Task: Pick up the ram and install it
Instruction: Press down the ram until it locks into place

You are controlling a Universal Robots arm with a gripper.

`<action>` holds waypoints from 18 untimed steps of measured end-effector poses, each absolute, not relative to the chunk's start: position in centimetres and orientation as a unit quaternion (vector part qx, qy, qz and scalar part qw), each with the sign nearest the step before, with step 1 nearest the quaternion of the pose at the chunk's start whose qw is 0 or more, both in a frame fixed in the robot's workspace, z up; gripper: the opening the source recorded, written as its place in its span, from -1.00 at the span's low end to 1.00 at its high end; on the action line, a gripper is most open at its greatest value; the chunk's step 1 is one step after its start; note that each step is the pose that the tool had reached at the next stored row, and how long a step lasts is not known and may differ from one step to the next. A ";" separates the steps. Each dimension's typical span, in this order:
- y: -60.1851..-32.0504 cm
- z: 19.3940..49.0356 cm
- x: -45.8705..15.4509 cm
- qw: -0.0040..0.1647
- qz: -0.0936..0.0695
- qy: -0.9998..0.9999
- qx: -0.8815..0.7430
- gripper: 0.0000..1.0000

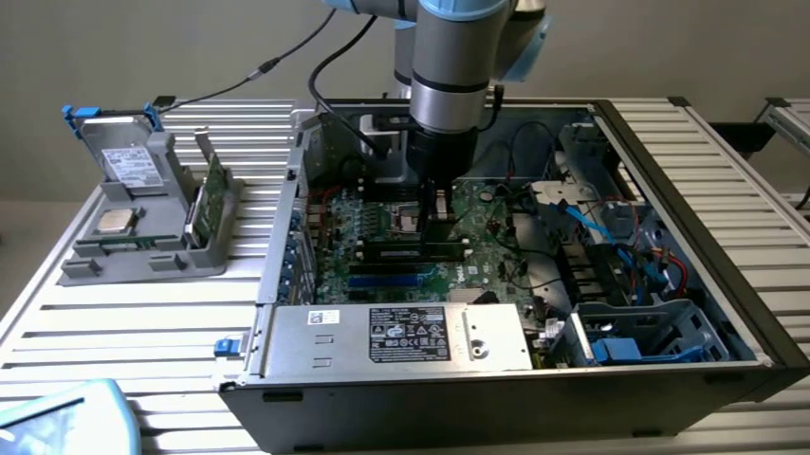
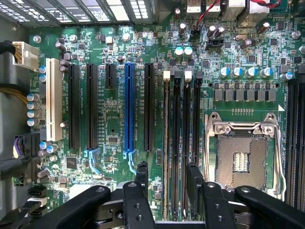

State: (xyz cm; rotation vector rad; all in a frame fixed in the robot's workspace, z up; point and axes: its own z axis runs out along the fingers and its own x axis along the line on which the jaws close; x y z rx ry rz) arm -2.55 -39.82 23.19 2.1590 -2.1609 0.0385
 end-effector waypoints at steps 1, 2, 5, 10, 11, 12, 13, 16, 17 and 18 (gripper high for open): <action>-39.8 23.2 -2.6 0.043 0.013 -0.707 0.706 -0.08; -39.8 23.2 -2.6 0.043 0.013 -0.707 0.706 -0.08; -39.8 23.2 -2.6 0.043 0.013 -0.707 0.706 -0.08; -39.8 23.2 -2.6 0.043 0.013 -0.707 0.706 -0.39; -39.8 23.2 -2.6 0.043 0.013 -0.707 0.706 -0.51; -39.8 23.2 -2.6 0.043 0.013 -0.707 0.706 -0.51; -39.8 23.2 -2.6 0.043 0.013 -0.707 0.706 -0.63; -39.8 23.2 -2.6 0.043 0.013 -0.707 0.706 -0.79; -39.8 23.2 -2.6 0.043 0.013 -0.707 0.706 -0.79; -39.8 23.2 -2.6 0.043 0.013 -0.707 0.706 -0.79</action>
